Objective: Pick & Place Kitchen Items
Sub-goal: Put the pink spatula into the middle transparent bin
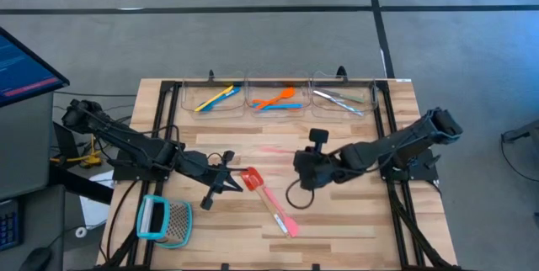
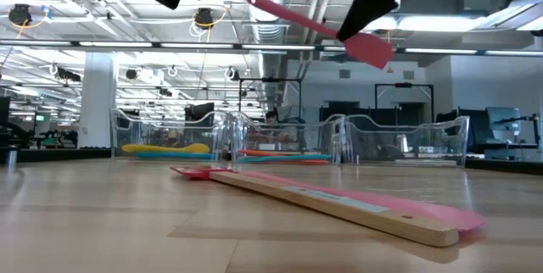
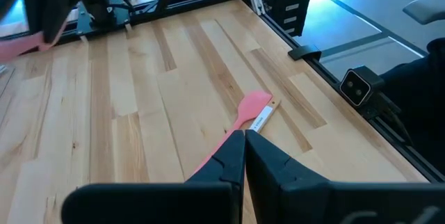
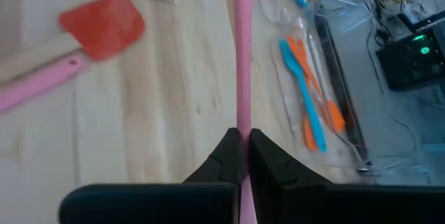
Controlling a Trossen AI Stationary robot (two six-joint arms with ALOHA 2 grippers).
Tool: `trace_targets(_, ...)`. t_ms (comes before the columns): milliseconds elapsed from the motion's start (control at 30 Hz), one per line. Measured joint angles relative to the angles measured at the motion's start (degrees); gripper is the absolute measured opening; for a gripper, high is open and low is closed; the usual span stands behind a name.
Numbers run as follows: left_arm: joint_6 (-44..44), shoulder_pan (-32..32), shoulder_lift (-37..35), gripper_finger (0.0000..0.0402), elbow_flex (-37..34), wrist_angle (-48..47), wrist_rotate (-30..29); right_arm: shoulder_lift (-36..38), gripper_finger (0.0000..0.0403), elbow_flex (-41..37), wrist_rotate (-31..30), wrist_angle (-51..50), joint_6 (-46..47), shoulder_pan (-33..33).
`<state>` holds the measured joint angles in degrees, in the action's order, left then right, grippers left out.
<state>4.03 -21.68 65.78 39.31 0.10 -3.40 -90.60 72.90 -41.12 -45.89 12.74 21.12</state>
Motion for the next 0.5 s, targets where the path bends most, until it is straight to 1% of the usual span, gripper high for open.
trace_targets(233, 0.0, 0.0, 0.0, 0.0002, 0.0, 0.0, 0.0, 0.0, 0.0, 0.0, 1.1, 0.3, -4.9, -3.6)
trace_targets(367, 0.1, 0.1, 0.0, 0.0002, 0.0, 0.3, -0.3, 0.0, 0.0, 0.0, 5.1, 1.1, -9.0, -5.8)
trace_targets(500, 0.2, 1.1, 0.0, 0.0002, 0.0, 0.5, -4.7, 0.0, 0.0, 0.0, 7.8, 1.2, -14.0, -8.9)
